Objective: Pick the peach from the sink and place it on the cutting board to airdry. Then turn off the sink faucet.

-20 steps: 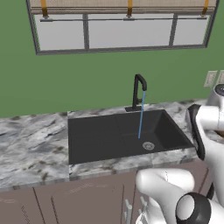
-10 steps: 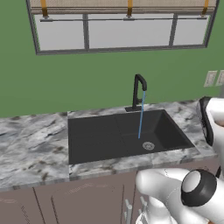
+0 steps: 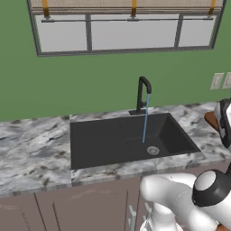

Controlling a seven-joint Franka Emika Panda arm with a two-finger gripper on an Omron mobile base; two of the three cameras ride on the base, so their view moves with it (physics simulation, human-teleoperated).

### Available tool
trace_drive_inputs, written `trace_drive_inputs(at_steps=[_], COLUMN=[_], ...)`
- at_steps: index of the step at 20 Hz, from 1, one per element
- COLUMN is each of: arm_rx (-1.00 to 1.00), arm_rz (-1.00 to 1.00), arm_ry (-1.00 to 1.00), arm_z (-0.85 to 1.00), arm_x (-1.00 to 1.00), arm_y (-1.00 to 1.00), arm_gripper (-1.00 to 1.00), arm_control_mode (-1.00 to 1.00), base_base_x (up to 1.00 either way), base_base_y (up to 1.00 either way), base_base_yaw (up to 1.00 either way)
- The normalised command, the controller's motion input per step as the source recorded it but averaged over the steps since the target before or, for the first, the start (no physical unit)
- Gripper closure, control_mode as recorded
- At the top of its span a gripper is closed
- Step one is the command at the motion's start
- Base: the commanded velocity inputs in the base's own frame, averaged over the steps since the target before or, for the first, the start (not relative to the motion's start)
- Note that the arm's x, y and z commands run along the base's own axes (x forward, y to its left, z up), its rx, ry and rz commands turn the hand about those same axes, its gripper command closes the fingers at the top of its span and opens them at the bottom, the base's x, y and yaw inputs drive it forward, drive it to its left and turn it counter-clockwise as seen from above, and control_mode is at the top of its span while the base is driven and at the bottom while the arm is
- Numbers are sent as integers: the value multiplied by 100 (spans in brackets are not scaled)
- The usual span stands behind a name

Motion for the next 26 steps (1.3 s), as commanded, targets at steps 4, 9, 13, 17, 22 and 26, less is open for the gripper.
trace_drive_inputs(at_steps=[4,9,13,17,22,26], arm_rx=[-1,0,0,0,0,0], arm_rz=[4,0,1,6,6,5], arm_ry=[-5,0,0,0,0,0], arm_z=[0,0,0,-5,-19,-26], arm_x=[-1,0,0,0,8,18], arm_y=[-24,-30,-23,-22,-22,-21], arm_gripper=[100,100,100,100,100,100], arm_control_mode=[-100,-100,-100,-100,-100,-100], base_base_x=[0,0,0,0,0,0], base_base_y=[0,0,0,0,0,0], base_base_yaw=[0,0,0,0,0,0])
